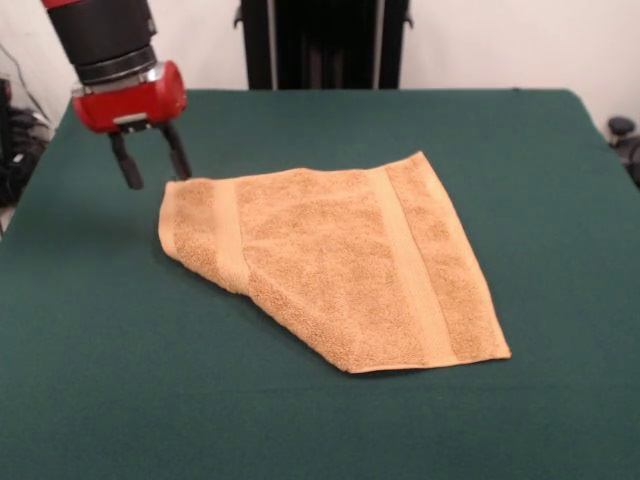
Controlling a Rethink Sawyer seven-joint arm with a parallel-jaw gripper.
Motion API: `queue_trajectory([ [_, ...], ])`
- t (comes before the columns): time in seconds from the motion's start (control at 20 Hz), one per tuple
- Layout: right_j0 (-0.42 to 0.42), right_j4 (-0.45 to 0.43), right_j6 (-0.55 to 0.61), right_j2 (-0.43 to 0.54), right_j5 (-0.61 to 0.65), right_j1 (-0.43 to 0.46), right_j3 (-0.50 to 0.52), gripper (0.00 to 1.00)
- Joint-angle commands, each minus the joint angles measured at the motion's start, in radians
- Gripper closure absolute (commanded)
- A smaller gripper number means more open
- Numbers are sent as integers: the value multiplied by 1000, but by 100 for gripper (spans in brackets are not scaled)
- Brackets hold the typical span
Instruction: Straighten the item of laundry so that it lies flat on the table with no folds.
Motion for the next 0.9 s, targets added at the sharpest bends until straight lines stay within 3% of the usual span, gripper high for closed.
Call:
queue_trajectory([
  [0.05, 51, -20, -167, -48, 3, 20, -87, 0],
  [0.15, 45, -9, -188, -39, 8, 39, -96, 0],
  [0.4, -58, 71, -330, 35, -48, 332, -119, 0],
  [0.9, -71, 93, -332, 77, -9, 404, -110, 0],
])
